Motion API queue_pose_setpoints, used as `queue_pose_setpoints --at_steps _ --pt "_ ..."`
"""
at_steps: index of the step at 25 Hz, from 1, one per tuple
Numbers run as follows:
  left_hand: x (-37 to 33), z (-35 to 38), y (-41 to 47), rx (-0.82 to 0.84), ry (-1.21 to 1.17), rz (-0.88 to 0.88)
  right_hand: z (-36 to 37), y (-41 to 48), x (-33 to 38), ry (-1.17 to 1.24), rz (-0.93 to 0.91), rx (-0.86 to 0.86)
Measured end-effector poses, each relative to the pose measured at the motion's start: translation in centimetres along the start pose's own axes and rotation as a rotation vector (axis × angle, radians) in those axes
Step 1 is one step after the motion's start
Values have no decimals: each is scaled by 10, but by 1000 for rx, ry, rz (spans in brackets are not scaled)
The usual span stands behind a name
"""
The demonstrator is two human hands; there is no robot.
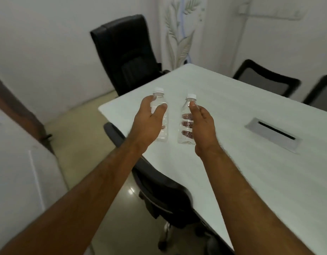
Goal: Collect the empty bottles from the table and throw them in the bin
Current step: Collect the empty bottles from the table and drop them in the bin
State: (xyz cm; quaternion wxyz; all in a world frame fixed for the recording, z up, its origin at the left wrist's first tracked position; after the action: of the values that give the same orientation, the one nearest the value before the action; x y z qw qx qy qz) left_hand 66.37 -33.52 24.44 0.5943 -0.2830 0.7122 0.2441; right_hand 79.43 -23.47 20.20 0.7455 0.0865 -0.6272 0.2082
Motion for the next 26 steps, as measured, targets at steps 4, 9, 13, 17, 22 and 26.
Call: queue_pose_setpoints --at_steps 4,9,13,17,22,26 --pt "10 -107 69 -181 -23 -46 137 51 0 -66 26 270" --pt "44 -246 159 -324 -43 -48 309 119 -30 -190 39 399" --pt "92 -358 250 -360 -81 -58 441 182 -68 -195 39 378" --pt "117 -462 351 -386 -188 -78 574 238 -90 -196 89 384" --pt "138 -548 481 -334 -261 -107 692 321 -95 -169 103 366" --pt "169 -605 608 -332 -210 -130 790 422 -123 -155 131 359"
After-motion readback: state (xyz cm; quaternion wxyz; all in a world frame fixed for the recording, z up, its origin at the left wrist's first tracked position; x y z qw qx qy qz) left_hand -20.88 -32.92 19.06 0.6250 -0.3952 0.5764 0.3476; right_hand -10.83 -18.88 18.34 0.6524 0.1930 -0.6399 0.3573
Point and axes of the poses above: each hand's wrist, its own y-axis towards the middle knuckle, its own z-axis out of the palm, x = y × z, the point moved 7 cm from there along y, towards the middle knuckle
